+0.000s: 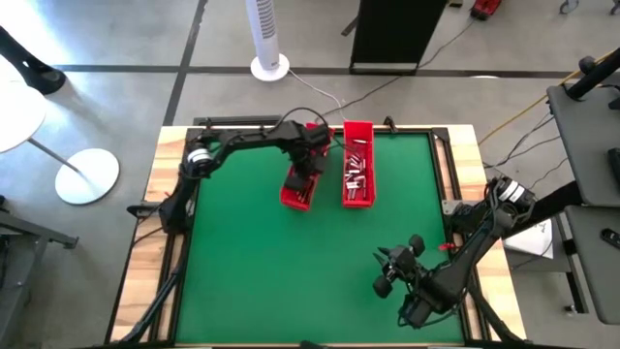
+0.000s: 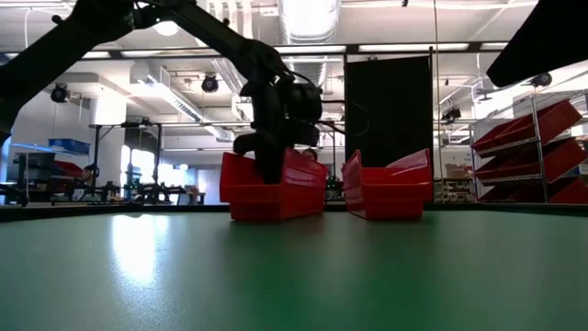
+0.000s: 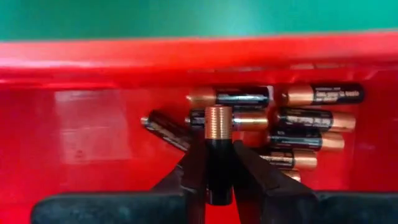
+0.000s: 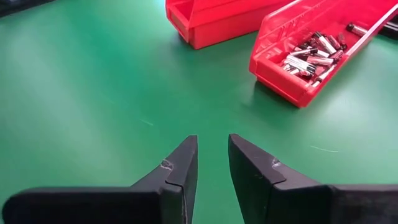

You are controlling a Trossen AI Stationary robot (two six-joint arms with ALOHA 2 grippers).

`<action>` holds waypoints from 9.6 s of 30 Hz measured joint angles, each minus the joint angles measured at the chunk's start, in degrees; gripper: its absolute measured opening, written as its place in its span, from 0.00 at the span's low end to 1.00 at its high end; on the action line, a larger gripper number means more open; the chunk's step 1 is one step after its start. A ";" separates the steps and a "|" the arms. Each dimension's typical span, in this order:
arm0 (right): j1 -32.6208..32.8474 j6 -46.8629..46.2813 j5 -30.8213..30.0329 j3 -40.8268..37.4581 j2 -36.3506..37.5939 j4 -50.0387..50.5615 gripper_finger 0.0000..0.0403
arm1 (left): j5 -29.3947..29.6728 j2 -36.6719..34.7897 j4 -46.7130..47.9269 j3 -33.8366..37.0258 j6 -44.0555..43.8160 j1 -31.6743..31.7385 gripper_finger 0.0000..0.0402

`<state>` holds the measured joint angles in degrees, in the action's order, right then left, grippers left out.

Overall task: Sort batteries
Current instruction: Put the black battery into the left red bin

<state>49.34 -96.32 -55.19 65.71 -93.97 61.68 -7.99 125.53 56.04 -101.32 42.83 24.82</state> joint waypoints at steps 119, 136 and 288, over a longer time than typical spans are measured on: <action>0.19 9.43 98.02 -20.52 0.46 -20.29 0.65 | -14.03 -33.41 -51.49 30.73 -16.60 -30.71 0.37; 0.99 4.70 99.95 -20.83 -4.59 -28.74 0.53 | -13.51 -33.41 -50.42 30.75 -17.01 -30.62 0.37; -18.45 56.89 5.58 -13.14 11.76 -42.88 0.70 | 0.45 -15.67 -6.87 13.44 -20.83 5.58 0.08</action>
<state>30.89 -39.43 -49.62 52.58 -82.21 18.80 -7.54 109.85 49.18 -87.87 22.00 30.40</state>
